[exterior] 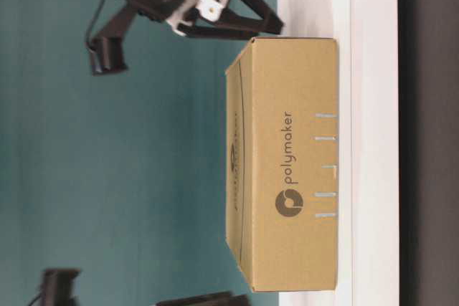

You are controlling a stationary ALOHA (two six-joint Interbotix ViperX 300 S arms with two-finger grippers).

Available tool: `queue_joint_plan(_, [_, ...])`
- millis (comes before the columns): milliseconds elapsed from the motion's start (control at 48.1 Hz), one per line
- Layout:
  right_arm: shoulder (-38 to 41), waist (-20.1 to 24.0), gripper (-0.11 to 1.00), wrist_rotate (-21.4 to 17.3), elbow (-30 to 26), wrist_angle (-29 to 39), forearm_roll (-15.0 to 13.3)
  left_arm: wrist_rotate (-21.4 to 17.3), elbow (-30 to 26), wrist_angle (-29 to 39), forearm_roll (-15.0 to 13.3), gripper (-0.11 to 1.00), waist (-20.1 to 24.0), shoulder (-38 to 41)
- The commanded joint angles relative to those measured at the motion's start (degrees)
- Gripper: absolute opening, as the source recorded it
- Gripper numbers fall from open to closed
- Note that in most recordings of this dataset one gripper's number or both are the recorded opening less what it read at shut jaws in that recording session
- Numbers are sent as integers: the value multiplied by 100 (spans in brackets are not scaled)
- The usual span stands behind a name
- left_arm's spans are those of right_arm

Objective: Place the cardboard box on the stand after clamping it between your arms.

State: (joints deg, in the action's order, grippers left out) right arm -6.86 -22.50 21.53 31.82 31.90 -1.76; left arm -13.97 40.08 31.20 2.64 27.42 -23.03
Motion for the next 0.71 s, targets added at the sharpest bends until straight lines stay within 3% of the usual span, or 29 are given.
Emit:
queue_joint_plan(0, [-299,9,82,-70,35,-44,26,9,0,-35,9,80,-18,-413])
queue_joint_plan(291, [-1415,202,82,-501,650,-149,229,448,519,-70,9,80,-712,-1749])
queue_joint_plan(499, [-2347,510,82,-1028,1371,-817,229,1020,791,-114,0,80,-1187,-2575])
queue_joint_plan(686, [-3190,773,82,-1362,1837,-1459,237,1230,1028,-360,9,80,-1670,-3085])
